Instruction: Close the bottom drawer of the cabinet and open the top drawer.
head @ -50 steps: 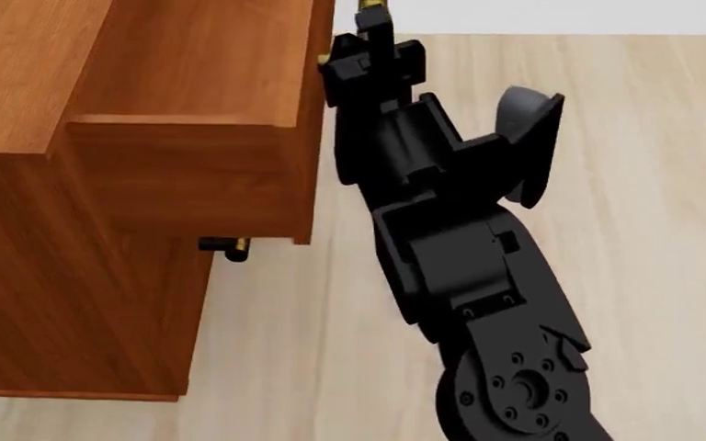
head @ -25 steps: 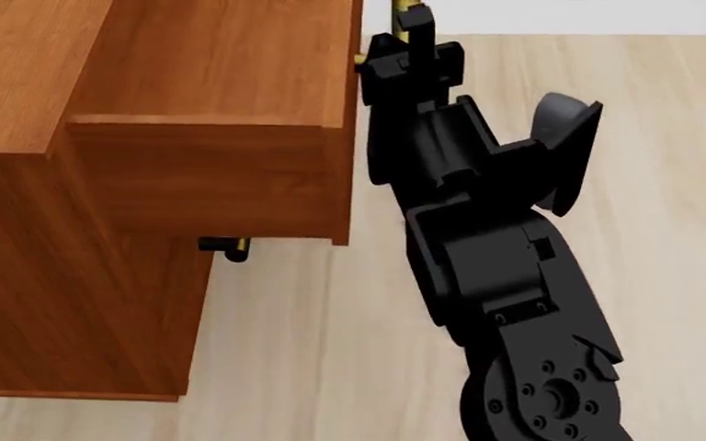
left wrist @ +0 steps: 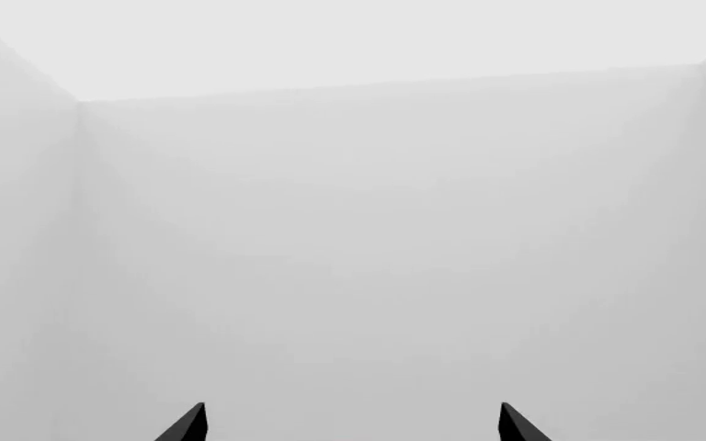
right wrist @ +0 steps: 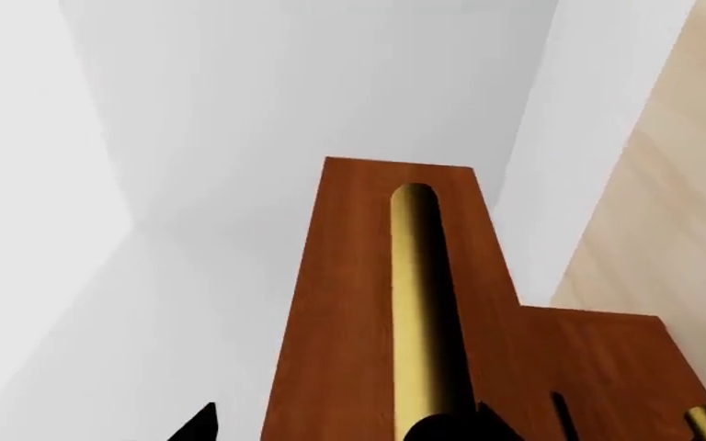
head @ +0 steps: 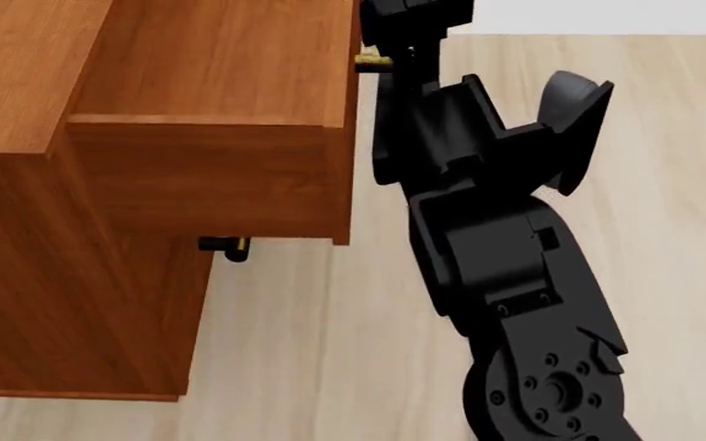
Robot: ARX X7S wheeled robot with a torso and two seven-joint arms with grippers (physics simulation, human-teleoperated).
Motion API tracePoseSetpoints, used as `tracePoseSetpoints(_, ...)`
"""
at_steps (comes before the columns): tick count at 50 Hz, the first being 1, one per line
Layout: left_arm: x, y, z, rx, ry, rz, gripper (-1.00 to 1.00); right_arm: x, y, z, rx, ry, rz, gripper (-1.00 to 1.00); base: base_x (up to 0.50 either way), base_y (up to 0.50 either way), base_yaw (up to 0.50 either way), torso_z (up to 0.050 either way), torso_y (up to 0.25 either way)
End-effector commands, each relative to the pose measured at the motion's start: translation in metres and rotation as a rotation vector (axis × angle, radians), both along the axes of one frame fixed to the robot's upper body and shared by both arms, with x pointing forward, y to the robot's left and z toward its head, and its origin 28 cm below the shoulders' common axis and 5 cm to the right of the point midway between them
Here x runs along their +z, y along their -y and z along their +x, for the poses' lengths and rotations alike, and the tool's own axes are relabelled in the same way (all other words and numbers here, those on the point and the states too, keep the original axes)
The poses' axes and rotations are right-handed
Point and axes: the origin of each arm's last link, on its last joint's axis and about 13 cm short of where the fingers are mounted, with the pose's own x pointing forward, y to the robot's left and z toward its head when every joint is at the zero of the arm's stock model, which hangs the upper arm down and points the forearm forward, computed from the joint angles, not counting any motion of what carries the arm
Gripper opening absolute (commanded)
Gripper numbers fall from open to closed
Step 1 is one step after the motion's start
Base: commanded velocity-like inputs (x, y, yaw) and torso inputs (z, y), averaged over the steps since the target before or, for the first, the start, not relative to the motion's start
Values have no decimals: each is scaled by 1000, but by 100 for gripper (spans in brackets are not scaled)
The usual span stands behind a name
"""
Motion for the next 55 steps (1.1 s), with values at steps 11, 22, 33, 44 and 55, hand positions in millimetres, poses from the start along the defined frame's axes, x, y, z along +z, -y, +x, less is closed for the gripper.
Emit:
tracePoseSetpoints(11, 0, 0, 0, 1, -1, 2, 100, 5, 2, 1, -10, 57, -4, 100, 0, 0, 0, 0, 1)
tracePoseSetpoints(22, 0, 2, 1, -2, -2, 6, 100, 3, 4, 2, -17, 50, 6, 100, 0, 0, 0, 1, 1)
tracePoseSetpoints(33, 0, 2, 1, -1, -4, 5, 100, -14, 4, 9, -21, -1, 7, 100, 0, 0, 0, 0, 0)
tracePoseSetpoints(44, 0, 2, 0, -1, -3, 3, 100, -25, 4, 14, -28, -37, 4, 100, 0, 0, 0, 0, 0)
tracePoseSetpoints(55, 0, 2, 0, -3, -2, 4, 100, -16, 11, 10, -56, -15, 9, 100, 0, 0, 0, 0, 0)
